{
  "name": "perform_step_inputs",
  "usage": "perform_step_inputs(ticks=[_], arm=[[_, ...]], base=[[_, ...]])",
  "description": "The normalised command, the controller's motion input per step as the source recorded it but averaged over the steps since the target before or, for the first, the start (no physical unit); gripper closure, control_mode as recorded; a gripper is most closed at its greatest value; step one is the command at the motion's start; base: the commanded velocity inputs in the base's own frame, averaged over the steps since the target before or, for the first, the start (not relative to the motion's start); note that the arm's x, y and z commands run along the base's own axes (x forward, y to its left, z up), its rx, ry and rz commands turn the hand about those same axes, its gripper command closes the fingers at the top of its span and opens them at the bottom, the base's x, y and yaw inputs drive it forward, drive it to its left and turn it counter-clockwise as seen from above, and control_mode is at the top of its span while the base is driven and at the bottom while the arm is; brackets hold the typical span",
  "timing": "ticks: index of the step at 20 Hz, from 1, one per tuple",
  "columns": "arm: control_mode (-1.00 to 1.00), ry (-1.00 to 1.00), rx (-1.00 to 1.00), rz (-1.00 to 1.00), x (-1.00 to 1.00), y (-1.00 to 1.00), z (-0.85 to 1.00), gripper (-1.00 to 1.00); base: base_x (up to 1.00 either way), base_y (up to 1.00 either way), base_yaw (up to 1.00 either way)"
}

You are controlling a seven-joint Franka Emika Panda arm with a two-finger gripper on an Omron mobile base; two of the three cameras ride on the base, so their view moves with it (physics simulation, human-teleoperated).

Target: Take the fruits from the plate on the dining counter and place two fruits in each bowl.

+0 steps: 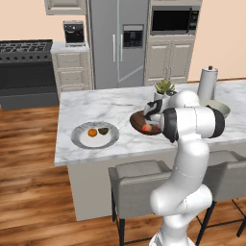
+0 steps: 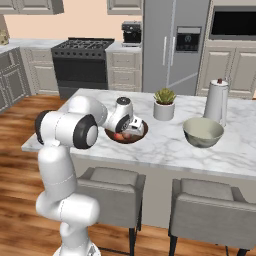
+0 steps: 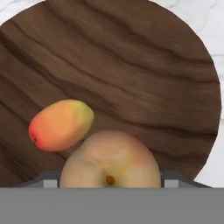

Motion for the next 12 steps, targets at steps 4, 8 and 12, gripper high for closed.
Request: perform_step_inputs(ticks=[4, 8, 12], arm=[[-1.0, 0.0, 0.0, 0.0, 0.0, 0.0, 0.03, -1.0], [-1.0, 0.0, 0.0, 0.0, 0.0, 0.0, 0.04, -1.0], [-1.0, -0.07, 0.0, 0.0, -0.18, 0.01, 0.54, -1.0]], base=[[0.0, 0.0, 0.0], [0.0, 0.0, 0.0], [0.0, 0.0, 0.0]])
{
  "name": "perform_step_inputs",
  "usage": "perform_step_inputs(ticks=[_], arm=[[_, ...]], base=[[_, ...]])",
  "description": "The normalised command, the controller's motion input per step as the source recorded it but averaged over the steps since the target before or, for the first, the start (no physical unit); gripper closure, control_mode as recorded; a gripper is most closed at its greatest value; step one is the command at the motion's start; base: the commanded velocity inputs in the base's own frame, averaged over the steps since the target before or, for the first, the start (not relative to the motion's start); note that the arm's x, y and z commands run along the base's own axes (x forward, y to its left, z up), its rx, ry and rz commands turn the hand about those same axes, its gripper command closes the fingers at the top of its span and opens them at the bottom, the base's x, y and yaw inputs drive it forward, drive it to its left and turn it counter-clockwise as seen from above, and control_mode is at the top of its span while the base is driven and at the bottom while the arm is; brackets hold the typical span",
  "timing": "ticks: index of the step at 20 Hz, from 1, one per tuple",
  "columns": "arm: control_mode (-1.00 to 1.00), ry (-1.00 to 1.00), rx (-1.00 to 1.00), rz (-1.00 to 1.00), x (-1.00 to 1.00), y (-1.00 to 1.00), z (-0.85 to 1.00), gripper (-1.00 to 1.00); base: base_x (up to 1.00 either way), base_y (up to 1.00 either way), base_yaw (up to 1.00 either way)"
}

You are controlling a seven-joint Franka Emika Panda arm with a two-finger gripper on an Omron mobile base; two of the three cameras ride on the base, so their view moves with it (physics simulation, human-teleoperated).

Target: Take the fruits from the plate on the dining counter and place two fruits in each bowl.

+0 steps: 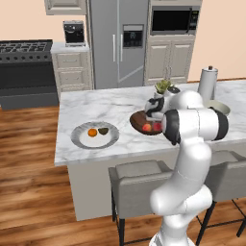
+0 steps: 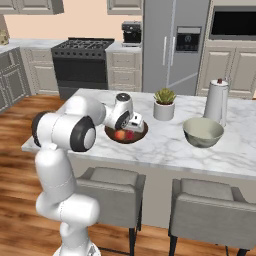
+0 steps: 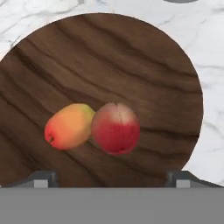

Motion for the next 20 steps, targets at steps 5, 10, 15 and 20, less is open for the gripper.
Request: perform_step_inputs(ticks=[5, 10, 15, 20], arm=[[-1.0, -0.1, -0.01, 0.1, -0.33, 0.35, 0.79, -1.0], [-1.0, -0.06, -0.02, 0.19, -0.22, 0.58, 0.68, -1.0], [-1.0, 0.0, -0.01, 0.23, -0.05, 0.67, 0.45, -1.0], [-1.0, 0.0, -0.08, 0.2, -0.13, 0.88, 0.07, -1.0]], base=[[0.0, 0.0, 0.0], [0.0, 0.0, 0.0], [0.0, 0.0, 0.0], [0.0, 0.0, 0.0]])
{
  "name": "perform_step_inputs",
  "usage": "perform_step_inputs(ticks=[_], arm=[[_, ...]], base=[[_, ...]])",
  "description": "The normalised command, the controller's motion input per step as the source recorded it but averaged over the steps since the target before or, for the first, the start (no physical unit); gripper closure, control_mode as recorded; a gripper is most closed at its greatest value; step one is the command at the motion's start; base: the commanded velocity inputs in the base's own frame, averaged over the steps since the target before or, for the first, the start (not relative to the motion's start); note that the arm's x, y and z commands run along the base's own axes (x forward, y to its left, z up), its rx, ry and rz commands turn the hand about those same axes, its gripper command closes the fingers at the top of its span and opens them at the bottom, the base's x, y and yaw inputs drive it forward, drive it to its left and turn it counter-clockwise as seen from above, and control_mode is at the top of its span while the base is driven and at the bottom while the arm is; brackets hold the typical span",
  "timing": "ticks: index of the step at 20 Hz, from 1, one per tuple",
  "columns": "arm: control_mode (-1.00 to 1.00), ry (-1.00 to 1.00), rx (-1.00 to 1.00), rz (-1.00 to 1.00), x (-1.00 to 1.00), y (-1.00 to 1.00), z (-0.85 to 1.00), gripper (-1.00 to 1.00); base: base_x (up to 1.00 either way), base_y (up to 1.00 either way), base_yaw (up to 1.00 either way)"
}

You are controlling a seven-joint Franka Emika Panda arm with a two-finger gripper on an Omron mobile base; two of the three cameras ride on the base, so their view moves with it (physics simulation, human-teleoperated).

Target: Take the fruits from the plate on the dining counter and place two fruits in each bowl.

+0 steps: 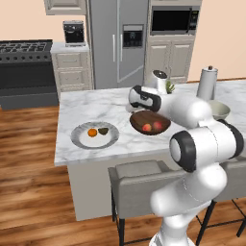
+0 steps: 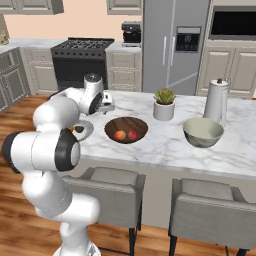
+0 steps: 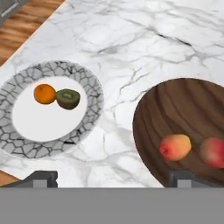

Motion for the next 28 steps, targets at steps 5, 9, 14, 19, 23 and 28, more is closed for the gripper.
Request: perform_step_inputs(ticks=[5, 9, 14, 19, 23, 28], arm=[[-1.0, 0.0, -0.1, 0.19, -0.06, 0.99, 0.0, -1.0], [-1.0, 0.0, -0.08, 0.15, -0.01, 1.0, 0.0, -1.0], [-1.0, 0.02, -0.02, 0.12, -0.02, 0.87, -0.05, -1.0], [-1.0, 0.0, 0.0, 0.14, 0.0, 0.48, -0.51, -1.0], [-1.0, 0.0, 0.0, 0.19, 0.25, 0.18, -0.43, -1.0], [-1.0, 0.0, 0.0, 0.07, 0.51, 0.01, -0.33, -1.0]], base=[[0.0, 0.0, 0.0], [0.0, 0.0, 0.0], [0.0, 0.0, 0.0], [0.0, 0.0, 0.0], [0.0, 0.0, 0.0], [0.0, 0.0, 0.0]])
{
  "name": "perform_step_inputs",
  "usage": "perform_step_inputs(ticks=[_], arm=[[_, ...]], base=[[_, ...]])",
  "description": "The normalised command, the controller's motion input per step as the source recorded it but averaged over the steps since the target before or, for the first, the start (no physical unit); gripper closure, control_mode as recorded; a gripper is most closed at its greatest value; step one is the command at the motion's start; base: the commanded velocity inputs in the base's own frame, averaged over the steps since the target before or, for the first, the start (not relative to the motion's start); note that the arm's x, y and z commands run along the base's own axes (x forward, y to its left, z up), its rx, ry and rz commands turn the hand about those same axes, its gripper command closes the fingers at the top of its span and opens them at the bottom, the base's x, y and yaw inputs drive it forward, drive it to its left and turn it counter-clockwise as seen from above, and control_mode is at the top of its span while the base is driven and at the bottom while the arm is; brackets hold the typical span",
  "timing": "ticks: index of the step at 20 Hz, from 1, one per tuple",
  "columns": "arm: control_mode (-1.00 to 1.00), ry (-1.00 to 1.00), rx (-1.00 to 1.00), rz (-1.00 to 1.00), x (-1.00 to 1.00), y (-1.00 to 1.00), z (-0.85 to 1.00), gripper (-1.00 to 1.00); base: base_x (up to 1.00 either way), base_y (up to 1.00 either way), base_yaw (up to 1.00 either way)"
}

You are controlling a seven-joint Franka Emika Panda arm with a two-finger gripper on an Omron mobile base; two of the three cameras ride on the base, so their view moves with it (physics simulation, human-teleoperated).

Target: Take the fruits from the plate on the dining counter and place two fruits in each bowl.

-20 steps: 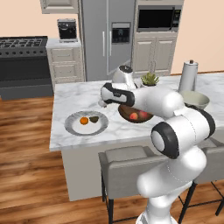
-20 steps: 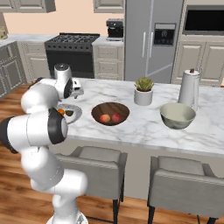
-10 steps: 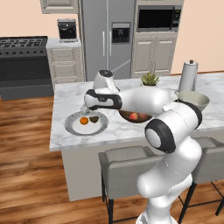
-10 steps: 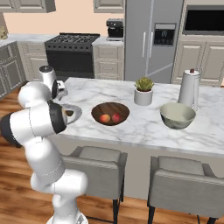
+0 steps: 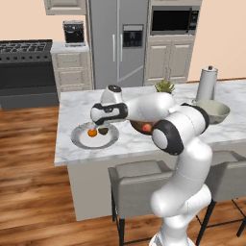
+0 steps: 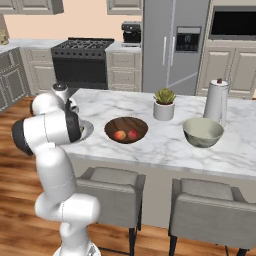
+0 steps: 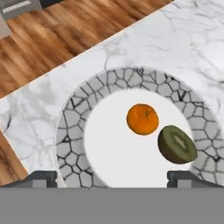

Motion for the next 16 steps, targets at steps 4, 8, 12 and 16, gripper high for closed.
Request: perform_step_inputs(ticks=[4, 8, 12, 16], arm=[[-1.0, 0.01, -0.09, 0.0, 0.22, 0.22, -0.49, -1.0], [-1.0, 0.08, -0.13, 0.0, 0.26, 0.46, -0.11, -1.0], [-1.0, 0.08, 0.0, 0.0, 0.5, 0.06, 0.04, -1.0], [-1.0, 0.08, 0.0, 0.0, 0.42, -0.01, -0.07, -1.0]], base=[[0.0, 0.0, 0.0], [0.0, 0.0, 0.0], [0.0, 0.0, 0.0], [0.0, 0.0, 0.0]])
